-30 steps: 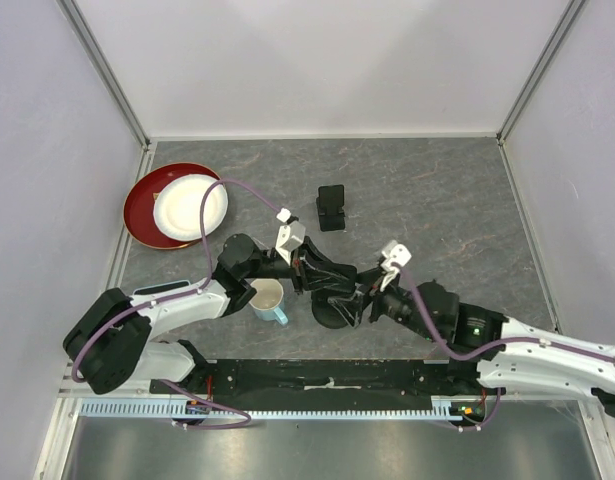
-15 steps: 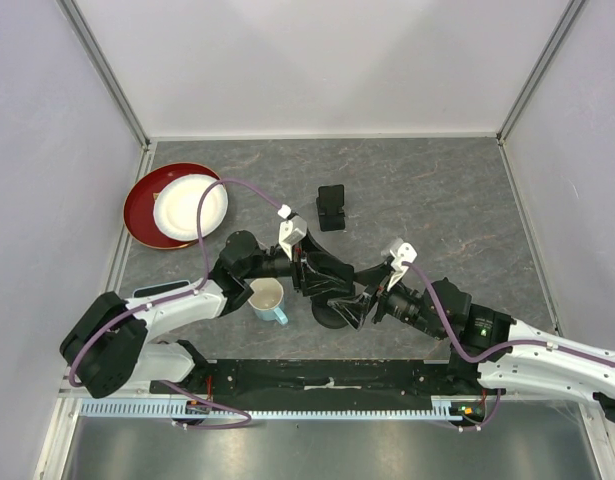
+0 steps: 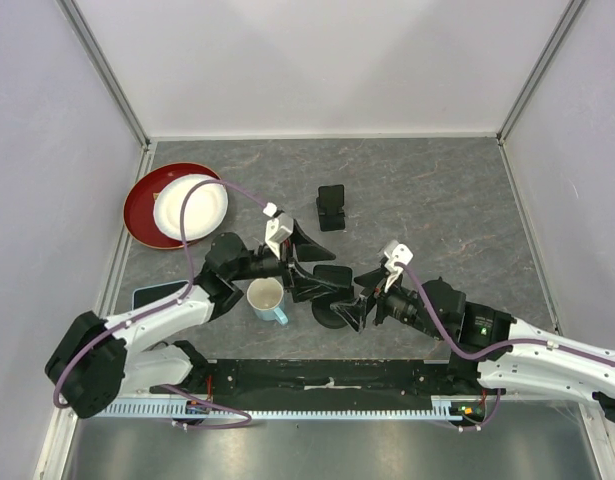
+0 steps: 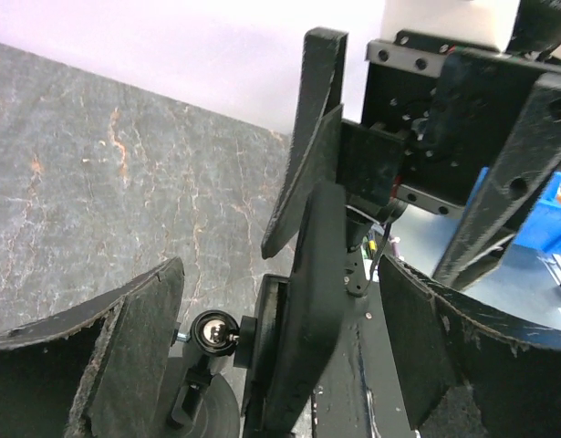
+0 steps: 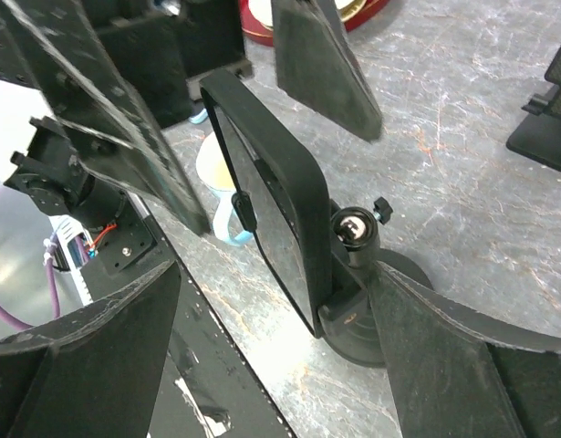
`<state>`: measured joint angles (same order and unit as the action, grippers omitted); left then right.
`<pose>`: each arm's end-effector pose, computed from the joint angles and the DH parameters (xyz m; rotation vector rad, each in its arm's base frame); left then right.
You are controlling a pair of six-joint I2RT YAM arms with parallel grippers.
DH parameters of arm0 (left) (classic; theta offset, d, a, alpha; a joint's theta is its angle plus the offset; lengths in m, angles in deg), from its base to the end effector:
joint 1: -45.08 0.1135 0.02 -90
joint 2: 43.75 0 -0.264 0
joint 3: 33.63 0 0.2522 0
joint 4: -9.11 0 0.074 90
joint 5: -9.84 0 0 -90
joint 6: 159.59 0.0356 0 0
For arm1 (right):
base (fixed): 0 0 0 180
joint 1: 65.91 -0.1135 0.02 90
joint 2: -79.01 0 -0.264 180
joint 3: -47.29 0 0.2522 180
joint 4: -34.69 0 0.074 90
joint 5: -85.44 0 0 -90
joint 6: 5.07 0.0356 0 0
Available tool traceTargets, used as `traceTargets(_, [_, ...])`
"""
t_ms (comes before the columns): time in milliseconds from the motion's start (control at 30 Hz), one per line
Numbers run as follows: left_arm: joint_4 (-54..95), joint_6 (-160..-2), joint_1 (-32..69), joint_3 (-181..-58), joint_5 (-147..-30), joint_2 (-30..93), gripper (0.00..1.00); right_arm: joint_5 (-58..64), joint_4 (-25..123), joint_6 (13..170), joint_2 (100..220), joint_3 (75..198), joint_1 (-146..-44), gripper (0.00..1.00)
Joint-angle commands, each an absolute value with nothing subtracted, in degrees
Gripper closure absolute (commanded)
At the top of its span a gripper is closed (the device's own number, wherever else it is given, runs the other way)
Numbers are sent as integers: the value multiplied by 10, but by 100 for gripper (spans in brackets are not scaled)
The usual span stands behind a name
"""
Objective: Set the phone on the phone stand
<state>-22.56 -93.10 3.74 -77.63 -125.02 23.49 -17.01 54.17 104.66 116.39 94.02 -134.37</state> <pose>0.1694 -0.1825 0.2720 0.9341 1.3598 -1.4434 0.0681 0.1517 0.2956 -0.6029 1.7365 0.9230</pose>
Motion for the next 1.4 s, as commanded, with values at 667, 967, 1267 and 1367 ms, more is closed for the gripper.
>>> traceTargets(667, [371, -853, 56, -911, -933, -60, 10, -511, 953, 1383, 1393, 1283, -1461, 2])
traceTargets(967, [375, -852, 56, -902, -935, -79, 10, -567, 1007, 1499, 1462, 1334, -1518, 2])
traceTargets(1267, [411, -822, 56, -903, -907, -102, 10, -623, 1093, 1642, 1549, 1399, -1547, 2])
traceTargets(1367, [419, -815, 56, -903, -904, -106, 10, -641, 1151, 1712, 1582, 1428, -1549, 2])
